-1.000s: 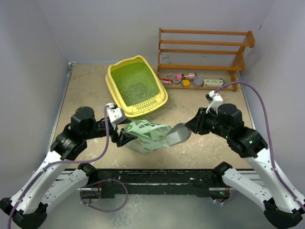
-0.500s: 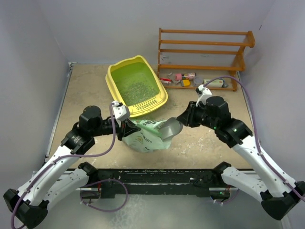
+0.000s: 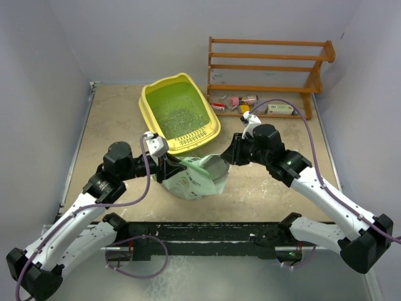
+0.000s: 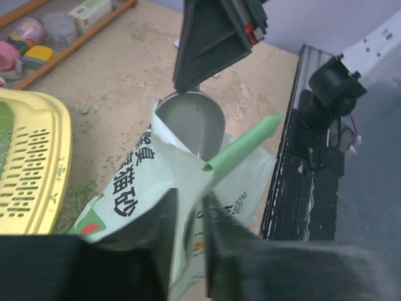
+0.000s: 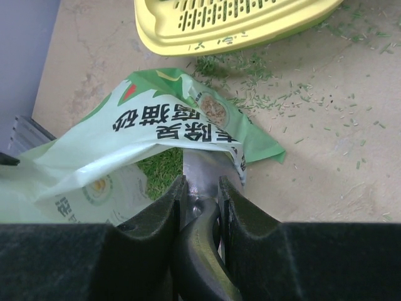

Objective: Fill the litter box with clean litter

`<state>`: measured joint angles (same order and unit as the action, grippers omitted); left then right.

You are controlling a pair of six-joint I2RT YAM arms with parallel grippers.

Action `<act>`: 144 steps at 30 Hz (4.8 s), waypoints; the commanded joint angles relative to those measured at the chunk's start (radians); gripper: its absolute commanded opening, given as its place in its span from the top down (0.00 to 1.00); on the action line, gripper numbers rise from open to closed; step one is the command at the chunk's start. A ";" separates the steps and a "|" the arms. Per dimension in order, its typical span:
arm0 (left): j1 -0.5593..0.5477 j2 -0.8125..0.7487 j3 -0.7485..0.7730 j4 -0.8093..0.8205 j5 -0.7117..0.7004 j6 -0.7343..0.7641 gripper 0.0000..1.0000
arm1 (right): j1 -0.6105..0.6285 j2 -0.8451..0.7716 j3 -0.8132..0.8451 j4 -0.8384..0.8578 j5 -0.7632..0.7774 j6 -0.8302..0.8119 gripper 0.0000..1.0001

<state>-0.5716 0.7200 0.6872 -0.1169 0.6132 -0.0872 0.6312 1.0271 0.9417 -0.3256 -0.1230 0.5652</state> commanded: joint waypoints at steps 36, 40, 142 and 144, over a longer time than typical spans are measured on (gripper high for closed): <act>0.005 -0.097 0.004 0.143 -0.142 -0.052 1.00 | 0.230 0.248 0.104 0.111 0.356 -0.093 1.00; 0.004 -0.090 0.004 0.143 -0.136 -0.055 1.00 | 0.262 0.284 0.084 0.128 0.390 -0.085 1.00; 0.004 -0.116 0.014 0.083 -0.139 -0.054 1.00 | 0.314 0.017 -0.643 1.219 0.219 0.618 1.00; 0.004 -0.118 0.014 0.082 -0.138 -0.055 1.00 | 0.314 -0.049 -0.644 1.152 0.247 0.605 1.00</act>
<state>-0.5705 0.6205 0.6655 -0.1219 0.4896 -0.1387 0.9264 1.1095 0.2848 0.9192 0.1101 1.1736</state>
